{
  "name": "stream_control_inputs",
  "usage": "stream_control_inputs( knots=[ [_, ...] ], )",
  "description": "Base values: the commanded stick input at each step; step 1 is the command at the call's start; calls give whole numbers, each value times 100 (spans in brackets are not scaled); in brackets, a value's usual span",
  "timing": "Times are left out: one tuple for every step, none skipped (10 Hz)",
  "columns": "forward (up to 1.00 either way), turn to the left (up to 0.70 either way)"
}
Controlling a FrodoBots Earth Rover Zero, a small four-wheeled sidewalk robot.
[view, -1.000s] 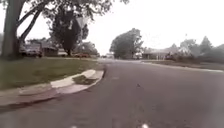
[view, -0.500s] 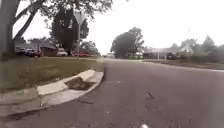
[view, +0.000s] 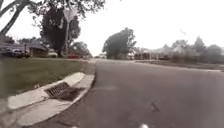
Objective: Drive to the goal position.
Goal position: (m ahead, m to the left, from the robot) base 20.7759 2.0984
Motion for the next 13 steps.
stream_control_inputs(
  knots=[
    [100,0],
    [100,0],
    [100,0],
    [100,0],
    [100,0],
    [100,0],
    [100,0],
    [100,0],
    [100,0],
    [100,0],
    [100,0],
    [100,0],
    [100,0]
  ],
)
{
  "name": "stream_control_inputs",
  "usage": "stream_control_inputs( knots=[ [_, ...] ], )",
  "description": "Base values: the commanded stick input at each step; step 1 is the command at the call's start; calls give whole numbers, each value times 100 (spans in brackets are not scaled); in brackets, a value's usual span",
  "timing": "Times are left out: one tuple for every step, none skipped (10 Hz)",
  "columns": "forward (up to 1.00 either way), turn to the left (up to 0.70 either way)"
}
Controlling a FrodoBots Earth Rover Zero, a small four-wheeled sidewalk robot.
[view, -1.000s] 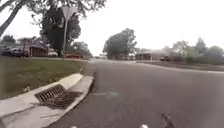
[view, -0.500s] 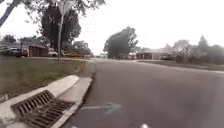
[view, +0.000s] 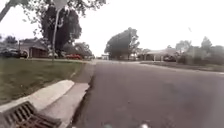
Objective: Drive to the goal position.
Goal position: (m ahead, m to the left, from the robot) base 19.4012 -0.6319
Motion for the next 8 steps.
stream_control_inputs(
  knots=[
    [100,0],
    [100,0],
    [100,0],
    [100,0],
    [100,0],
    [100,0],
    [100,0],
    [100,0]
  ],
)
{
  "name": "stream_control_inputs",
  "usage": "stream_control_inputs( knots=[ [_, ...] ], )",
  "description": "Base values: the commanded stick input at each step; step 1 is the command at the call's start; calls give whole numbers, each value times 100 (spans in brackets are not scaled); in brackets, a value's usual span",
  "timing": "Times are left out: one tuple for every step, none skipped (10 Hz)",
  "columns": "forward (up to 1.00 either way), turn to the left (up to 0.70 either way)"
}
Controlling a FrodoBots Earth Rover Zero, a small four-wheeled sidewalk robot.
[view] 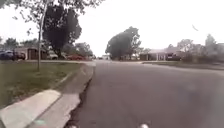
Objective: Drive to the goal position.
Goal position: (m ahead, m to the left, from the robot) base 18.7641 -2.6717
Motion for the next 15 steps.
stream_control_inputs(
  knots=[
    [100,0],
    [100,0],
    [100,0],
    [100,0],
    [100,0],
    [100,0],
    [100,0],
    [100,0],
    [100,0],
    [100,0],
    [100,0],
    [100,0],
    [100,0],
    [100,0],
    [100,0]
  ],
)
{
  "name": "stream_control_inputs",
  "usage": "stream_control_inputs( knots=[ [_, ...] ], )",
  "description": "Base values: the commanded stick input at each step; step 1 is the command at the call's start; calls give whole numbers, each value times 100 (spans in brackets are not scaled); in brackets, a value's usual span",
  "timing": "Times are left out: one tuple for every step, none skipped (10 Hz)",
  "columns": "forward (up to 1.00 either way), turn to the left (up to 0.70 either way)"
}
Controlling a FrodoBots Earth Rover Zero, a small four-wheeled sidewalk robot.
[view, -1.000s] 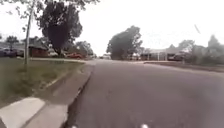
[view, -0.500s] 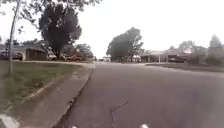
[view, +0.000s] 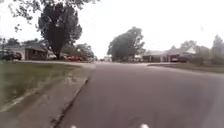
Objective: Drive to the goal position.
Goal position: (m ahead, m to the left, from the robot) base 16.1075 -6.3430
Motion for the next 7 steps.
stream_control_inputs(
  knots=[
    [100,0],
    [100,0],
    [100,0],
    [100,0],
    [100,1],
    [100,14],
    [100,30]
  ],
)
